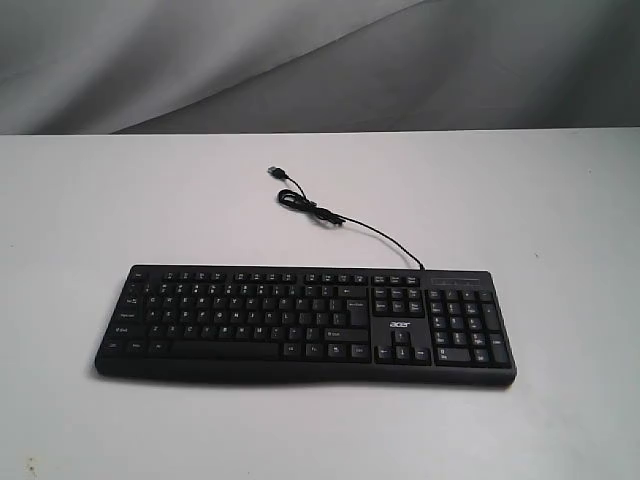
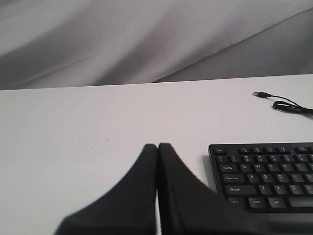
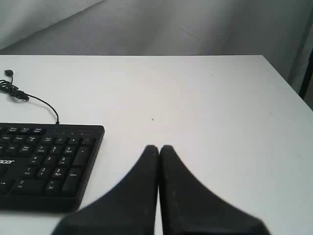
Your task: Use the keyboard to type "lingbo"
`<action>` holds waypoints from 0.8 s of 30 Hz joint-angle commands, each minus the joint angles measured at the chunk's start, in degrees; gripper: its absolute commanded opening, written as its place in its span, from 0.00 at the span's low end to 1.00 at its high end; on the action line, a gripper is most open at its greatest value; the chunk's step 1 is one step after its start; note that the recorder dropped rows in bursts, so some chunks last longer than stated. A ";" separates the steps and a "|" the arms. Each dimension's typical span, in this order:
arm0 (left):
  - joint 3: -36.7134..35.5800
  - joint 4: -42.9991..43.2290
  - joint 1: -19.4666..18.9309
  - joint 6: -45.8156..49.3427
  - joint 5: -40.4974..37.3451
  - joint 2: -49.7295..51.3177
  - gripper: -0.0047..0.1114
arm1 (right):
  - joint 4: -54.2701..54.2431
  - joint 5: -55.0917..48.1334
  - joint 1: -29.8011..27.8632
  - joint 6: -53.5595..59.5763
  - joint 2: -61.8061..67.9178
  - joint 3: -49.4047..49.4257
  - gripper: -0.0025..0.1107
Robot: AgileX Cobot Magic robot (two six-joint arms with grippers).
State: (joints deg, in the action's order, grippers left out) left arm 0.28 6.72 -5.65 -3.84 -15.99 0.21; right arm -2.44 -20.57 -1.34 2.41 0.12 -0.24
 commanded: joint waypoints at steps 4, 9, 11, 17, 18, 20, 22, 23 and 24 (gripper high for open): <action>-0.28 -0.01 -0.06 -0.12 0.72 -0.21 0.04 | -0.14 1.00 0.16 0.15 -0.12 0.24 0.02; -0.28 -0.01 -0.06 -0.12 0.72 -0.21 0.04 | -0.45 15.13 0.16 0.28 -0.12 0.24 0.02; -0.28 -0.01 -0.06 -0.12 0.72 -0.21 0.04 | -0.58 21.22 0.16 0.28 -0.12 0.24 0.02; -0.28 -0.01 -0.06 -0.12 0.72 -0.21 0.04 | -0.58 26.63 0.16 0.28 -0.12 0.24 0.02; -0.28 -0.01 -0.06 -0.12 0.72 -0.21 0.04 | -0.58 28.70 0.16 0.28 -0.12 0.24 0.02; -0.28 -0.01 -0.06 -0.12 0.72 -0.21 0.04 | -1.06 34.92 0.16 -0.99 -0.12 0.24 0.02; -0.28 -0.01 -0.06 -0.12 0.72 -0.21 0.04 | -1.20 37.96 0.16 -1.56 -0.12 0.24 0.02; -0.28 -0.01 -0.06 -0.12 0.72 -0.21 0.04 | -1.80 39.85 0.25 -2.03 -0.12 0.24 0.02; -0.28 -0.01 -0.06 -0.12 0.72 -0.21 0.04 | -2.33 41.95 0.25 -3.85 -0.12 0.24 0.02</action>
State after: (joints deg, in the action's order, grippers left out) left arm 0.28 6.72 -5.65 -3.84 -15.99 0.21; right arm -3.28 15.19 -1.34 1.26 0.12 -0.16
